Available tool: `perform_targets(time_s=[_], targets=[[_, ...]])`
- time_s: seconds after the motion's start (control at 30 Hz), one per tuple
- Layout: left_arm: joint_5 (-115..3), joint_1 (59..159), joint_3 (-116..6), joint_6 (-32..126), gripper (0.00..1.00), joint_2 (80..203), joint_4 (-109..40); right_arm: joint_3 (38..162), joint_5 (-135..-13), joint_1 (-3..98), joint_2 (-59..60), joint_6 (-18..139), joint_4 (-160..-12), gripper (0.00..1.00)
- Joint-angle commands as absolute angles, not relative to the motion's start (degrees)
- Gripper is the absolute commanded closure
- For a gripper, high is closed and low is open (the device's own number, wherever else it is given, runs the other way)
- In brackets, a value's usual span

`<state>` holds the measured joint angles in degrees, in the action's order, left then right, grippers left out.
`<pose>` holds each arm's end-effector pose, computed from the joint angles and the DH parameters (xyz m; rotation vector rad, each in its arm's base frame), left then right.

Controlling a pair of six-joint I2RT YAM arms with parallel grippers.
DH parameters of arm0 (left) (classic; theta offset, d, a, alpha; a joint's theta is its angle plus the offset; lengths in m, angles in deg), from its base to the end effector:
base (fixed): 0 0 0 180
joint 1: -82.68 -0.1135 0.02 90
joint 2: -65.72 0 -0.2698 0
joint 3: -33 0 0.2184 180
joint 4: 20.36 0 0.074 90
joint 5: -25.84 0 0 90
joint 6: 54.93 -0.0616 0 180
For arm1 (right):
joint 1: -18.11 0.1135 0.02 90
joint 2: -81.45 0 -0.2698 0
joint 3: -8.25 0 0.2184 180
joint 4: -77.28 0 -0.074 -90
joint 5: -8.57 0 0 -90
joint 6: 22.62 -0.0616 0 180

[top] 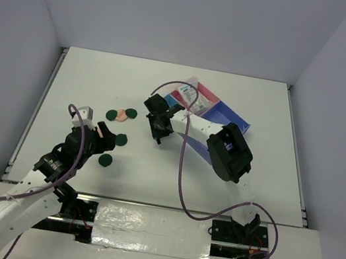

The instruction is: Organize the makeup

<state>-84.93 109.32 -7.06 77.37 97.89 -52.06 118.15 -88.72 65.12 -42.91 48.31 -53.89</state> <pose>0.1245 -0.0380 0.2340 -0.5012 1.9183 -0.4288 0.3088 0.3198 0.1610 -0.6067 2.6063 0.2034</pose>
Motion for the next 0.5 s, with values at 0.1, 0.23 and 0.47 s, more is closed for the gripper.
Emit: perform_targets(time_s=[0.1,0.23,0.47], targets=[[-85.43,108.96,-7.03,76.99,0.25,98.42,-48.53,112.54,-82.84,65.48,-38.44,53.75,-57.94,0.91],[-85.25,108.96,-6.85,76.90,0.25,98.77,-47.74,104.90,-79.60,65.22,-30.20,60.15,-64.43,0.97],[-83.85,108.96,-6.32,77.16,0.25,100.97,-45.45,97.77,-60.10,61.10,-15.86,77.27,-68.67,1.00]])
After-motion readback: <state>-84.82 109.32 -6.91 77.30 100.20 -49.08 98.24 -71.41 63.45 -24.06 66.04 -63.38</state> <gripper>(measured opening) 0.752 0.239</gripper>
